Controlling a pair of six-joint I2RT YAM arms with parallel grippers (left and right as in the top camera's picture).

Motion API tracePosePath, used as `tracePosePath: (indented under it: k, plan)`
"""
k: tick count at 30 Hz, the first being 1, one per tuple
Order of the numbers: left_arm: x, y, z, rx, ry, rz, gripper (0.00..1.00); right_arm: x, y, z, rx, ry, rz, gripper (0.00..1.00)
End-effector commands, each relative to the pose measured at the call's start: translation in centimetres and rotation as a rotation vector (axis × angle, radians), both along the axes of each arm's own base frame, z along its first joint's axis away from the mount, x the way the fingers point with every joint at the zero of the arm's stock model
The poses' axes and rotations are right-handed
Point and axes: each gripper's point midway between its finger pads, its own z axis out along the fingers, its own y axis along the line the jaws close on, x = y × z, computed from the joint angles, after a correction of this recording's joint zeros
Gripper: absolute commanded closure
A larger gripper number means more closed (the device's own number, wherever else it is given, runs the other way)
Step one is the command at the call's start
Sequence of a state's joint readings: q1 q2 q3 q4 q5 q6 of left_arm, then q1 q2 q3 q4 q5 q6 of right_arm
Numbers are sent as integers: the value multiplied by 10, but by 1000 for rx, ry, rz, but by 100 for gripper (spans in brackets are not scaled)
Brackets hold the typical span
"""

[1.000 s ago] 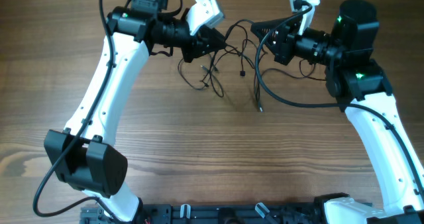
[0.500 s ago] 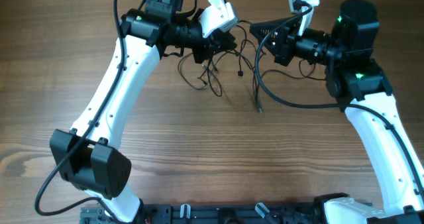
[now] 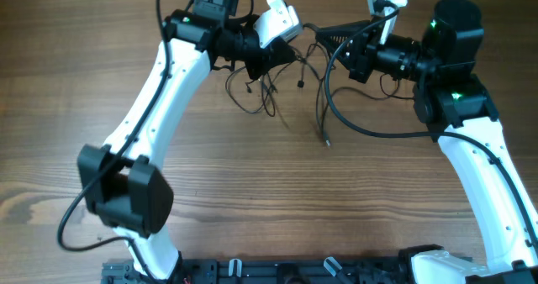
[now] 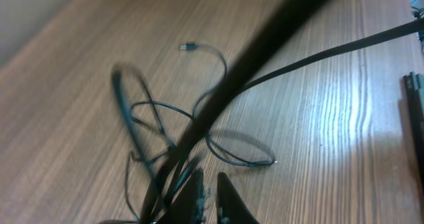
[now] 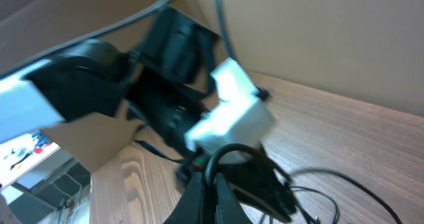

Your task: Untangle cables

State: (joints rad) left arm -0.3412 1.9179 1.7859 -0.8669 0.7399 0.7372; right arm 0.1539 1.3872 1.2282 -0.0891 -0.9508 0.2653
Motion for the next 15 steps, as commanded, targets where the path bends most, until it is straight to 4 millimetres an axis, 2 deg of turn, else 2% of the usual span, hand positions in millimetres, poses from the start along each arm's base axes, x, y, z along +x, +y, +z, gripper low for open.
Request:
tracePosePath:
  k: [1,15]
  plan:
    - [10,-4,-20,9,44,29,92,-12,3,18,22,-39,52,95]
    - [20,-7,-15,-18,26,61,91,-15,4,19,26,-43,68,96]
